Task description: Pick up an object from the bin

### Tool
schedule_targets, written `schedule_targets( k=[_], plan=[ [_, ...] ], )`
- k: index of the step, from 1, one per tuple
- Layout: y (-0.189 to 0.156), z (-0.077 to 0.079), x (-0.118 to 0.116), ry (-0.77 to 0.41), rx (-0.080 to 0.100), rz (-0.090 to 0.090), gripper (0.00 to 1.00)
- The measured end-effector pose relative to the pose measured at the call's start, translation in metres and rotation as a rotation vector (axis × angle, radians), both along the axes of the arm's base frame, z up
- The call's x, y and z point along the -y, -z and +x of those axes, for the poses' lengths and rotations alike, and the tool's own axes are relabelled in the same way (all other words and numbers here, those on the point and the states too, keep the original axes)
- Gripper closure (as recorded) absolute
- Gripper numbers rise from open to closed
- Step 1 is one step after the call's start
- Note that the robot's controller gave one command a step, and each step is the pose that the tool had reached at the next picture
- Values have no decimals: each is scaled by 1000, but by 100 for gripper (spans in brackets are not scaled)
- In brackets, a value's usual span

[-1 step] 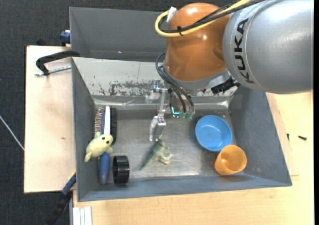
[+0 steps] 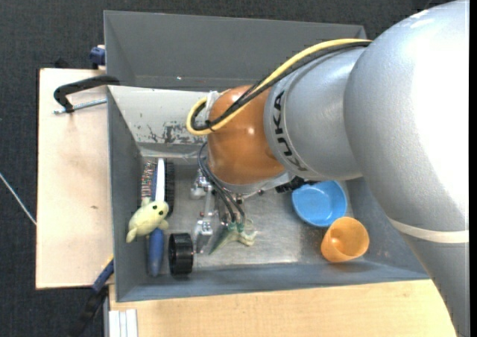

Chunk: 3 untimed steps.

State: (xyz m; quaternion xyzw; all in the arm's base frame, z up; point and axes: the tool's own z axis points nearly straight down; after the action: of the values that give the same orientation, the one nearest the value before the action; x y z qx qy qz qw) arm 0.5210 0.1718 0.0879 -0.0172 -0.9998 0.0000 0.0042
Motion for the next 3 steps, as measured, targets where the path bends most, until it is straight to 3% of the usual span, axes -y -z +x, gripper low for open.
schedule_targets(
  k=[1, 2, 3],
  plan=[
    [-34, -30, -35, -126, 9, 2, 0],
    [13, -14, -46, -489, 8, -10, 0],
    [13, -15, -44, -494, 1, -13, 100]
  ],
)
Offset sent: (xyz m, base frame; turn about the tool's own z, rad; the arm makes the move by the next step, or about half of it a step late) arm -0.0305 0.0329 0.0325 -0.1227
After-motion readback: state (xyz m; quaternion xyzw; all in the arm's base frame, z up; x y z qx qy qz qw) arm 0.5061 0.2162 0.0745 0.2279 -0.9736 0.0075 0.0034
